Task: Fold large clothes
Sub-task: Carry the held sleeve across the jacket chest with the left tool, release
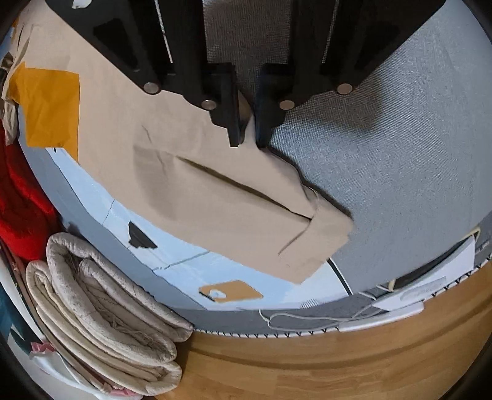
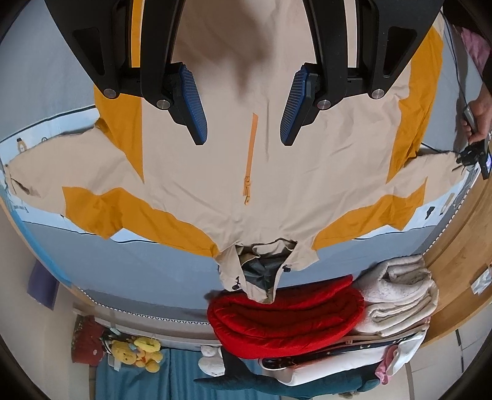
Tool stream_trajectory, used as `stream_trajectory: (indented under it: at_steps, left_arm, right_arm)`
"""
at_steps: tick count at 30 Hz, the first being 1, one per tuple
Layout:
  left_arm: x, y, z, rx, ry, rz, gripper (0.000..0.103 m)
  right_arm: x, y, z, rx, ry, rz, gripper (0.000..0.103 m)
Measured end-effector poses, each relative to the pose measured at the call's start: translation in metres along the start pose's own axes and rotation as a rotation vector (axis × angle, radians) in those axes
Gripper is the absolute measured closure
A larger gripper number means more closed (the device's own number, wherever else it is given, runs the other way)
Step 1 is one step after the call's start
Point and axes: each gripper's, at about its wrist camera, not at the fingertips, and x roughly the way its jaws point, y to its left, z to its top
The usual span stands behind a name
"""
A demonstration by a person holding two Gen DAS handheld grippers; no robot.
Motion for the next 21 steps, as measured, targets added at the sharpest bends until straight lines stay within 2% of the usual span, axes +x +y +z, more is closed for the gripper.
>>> stream_trajectory:
  at_steps: [2,3,5,7,11,13,15,18,21]
  left_arm:
    - [-0.014,-0.012,0.003,0.04,-0.042,0.039,0.101]
    - [-0.025,-0.023,0.006,0.067,-0.071,0.044,0.102]
    - [-0.047,-0.044,0.01,0.101,-0.122,0.018,0.103]
    - [-0.077,-0.073,0.013,0.153,-0.177,-0.023,0.103]
    - [-0.153,-0.143,-0.002,0.268,-0.265,-0.161,0.103]
    - [-0.188,-0.182,-0.023,0.334,-0.285,-0.25,0.103]
    - [-0.223,-0.227,-0.057,0.429,-0.293,-0.348,0.103]
    - [-0.253,-0.287,-0.113,0.55,-0.242,-0.483,0.103]
    - [-0.266,-0.334,-0.167,0.633,-0.161,-0.574,0.103]
  right_arm:
    - [0.0,0.002,0.002,-0.003,0.0,-0.007,0.055]
    - [-0.002,0.003,0.003,-0.007,-0.006,-0.017,0.067]
    - [-0.007,0.006,0.006,-0.011,-0.014,-0.015,0.079]
    - [-0.015,0.01,0.01,-0.01,-0.035,-0.007,0.08]
    - [-0.034,0.014,0.013,-0.028,-0.067,0.01,0.08]
    - [-0.04,0.012,0.013,-0.02,-0.063,0.019,0.079]
    - [-0.046,0.008,0.009,0.001,-0.056,0.024,0.078]
    - [-0.055,-0.002,0.002,0.036,-0.049,0.026,0.078]
    - [-0.066,-0.011,-0.006,0.066,-0.055,0.023,0.078]
